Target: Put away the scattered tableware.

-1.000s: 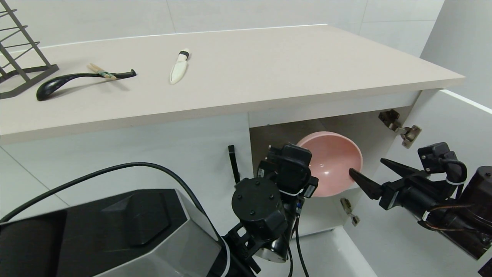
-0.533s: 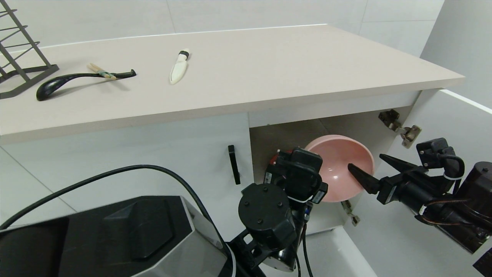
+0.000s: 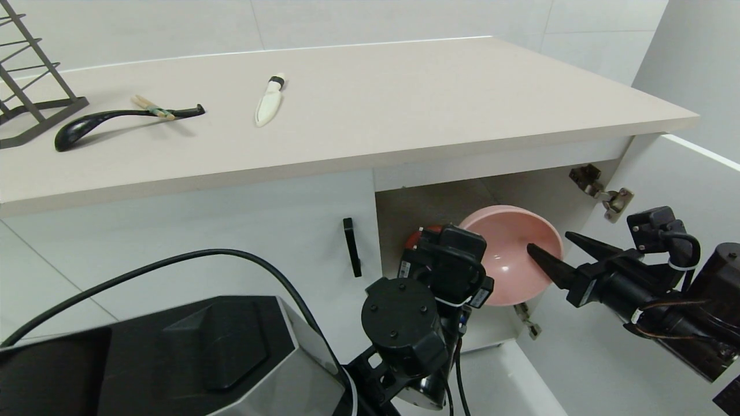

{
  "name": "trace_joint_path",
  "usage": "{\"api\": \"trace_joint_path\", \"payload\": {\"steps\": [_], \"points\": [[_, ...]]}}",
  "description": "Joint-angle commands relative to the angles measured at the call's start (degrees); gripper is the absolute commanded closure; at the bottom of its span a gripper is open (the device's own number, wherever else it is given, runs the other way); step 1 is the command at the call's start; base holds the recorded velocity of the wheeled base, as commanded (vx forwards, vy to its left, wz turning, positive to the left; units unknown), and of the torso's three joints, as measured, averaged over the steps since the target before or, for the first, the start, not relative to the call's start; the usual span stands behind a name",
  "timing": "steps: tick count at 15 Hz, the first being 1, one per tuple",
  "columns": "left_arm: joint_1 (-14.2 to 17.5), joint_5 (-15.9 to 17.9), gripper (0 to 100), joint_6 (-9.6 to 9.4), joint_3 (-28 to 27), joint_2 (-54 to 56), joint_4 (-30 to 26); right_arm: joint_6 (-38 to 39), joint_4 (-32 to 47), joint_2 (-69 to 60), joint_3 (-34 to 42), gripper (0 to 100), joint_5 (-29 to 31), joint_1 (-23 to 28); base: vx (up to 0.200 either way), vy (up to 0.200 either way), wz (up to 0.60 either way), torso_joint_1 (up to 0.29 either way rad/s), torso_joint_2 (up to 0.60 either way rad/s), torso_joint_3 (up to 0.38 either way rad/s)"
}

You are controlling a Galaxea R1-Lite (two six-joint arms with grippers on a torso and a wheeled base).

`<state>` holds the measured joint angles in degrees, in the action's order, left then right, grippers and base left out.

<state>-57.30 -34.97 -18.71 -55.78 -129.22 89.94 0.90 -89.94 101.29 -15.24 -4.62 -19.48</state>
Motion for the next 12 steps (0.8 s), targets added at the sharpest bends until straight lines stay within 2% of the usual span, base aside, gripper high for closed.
{"api": "trace_joint_path", "payload": {"steps": [1, 5, 6, 8, 10, 11, 12], "points": [[-0.01, -0.01, 100, -0.01, -0.03, 0.02, 0.06, 0.06, -0.06, -0.04, 0.12, 100, -0.04, -0.73, 0.0, 0.0, 0.0, 0.0, 0.0, 0.0], [-0.01, 0.08, 100, 0.52, -0.47, -0.51, 0.06, 0.06, -0.06, -0.04, 0.21, 100, 0.05, -1.96, 0.0, 0.0, 0.0, 0.0, 0.0, 0.0], [-0.01, 0.26, 0, 1.31, -1.08, -0.51, 0.06, -0.02, -0.06, -0.13, 0.21, 100, 0.05, -1.96, 0.0, 0.0, 0.0, 0.0, 0.0, 0.0], [-0.45, 0.35, 0, 0.96, -0.64, 0.02, 0.06, 0.06, -0.06, -0.13, 0.12, 100, -0.04, -1.96, 0.0, 0.0, 0.0, 0.0, 0.0, 0.0], [-0.54, 1.58, 0, 1.75, 1.12, 1.52, 0.06, 0.06, -0.06, -0.13, 0.21, 100, -0.04, -1.44, 0.0, 0.0, 0.0, 0.0, 0.0, 0.0], [-0.45, 5.18, 0, 2.72, 3.93, 3.54, 0.06, 0.06, -0.06, -0.04, 0.21, 100, -0.04, -1.35, 0.0, 0.0, 0.0, 0.0, 0.0, 0.0], [-0.45, 10.45, 0, 4.74, 8.32, 6.52, 0.06, 0.06, -0.06, -0.13, 0.21, 100, -0.04, -1.26, 0.0, 0.0, 0.0, 0.0, 0.0, 0.0]]}}
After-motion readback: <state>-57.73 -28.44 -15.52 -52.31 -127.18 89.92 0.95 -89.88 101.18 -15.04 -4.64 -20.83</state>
